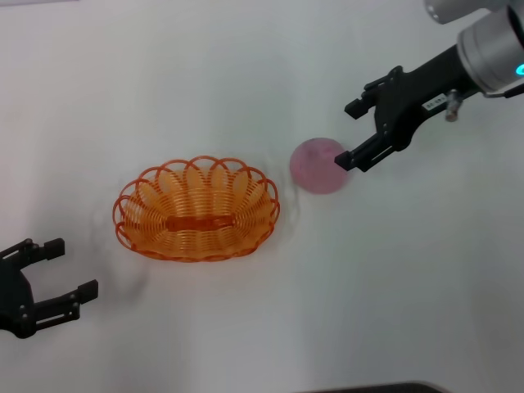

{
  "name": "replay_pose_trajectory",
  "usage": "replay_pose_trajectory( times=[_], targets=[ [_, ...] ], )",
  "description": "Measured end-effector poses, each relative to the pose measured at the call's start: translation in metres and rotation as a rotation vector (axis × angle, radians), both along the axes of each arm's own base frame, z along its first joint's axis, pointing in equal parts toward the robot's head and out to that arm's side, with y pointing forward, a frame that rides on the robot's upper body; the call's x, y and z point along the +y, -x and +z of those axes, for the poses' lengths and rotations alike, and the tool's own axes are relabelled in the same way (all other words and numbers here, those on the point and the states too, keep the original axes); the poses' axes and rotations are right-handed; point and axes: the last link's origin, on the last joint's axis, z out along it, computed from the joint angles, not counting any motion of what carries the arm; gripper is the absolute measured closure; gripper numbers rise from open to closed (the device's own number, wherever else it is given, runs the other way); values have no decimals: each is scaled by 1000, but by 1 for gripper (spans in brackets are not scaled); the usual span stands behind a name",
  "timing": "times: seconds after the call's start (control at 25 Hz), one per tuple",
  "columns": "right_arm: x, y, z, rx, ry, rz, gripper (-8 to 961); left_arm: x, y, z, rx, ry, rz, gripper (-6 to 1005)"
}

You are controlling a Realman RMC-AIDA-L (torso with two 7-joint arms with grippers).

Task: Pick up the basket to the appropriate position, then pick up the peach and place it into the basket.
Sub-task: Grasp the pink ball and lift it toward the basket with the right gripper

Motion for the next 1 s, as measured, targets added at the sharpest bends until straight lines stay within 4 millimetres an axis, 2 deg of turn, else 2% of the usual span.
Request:
replay_pose_trajectory(
  times=[0.52, 1.0],
  targets=[
    [6, 14, -30, -89, 14, 52, 25, 0, -1, -2, -8, 5, -1, 141],
    [12, 4, -55, -129, 28, 25, 36, 0, -1, -2, -7, 7, -1, 140]
  ],
)
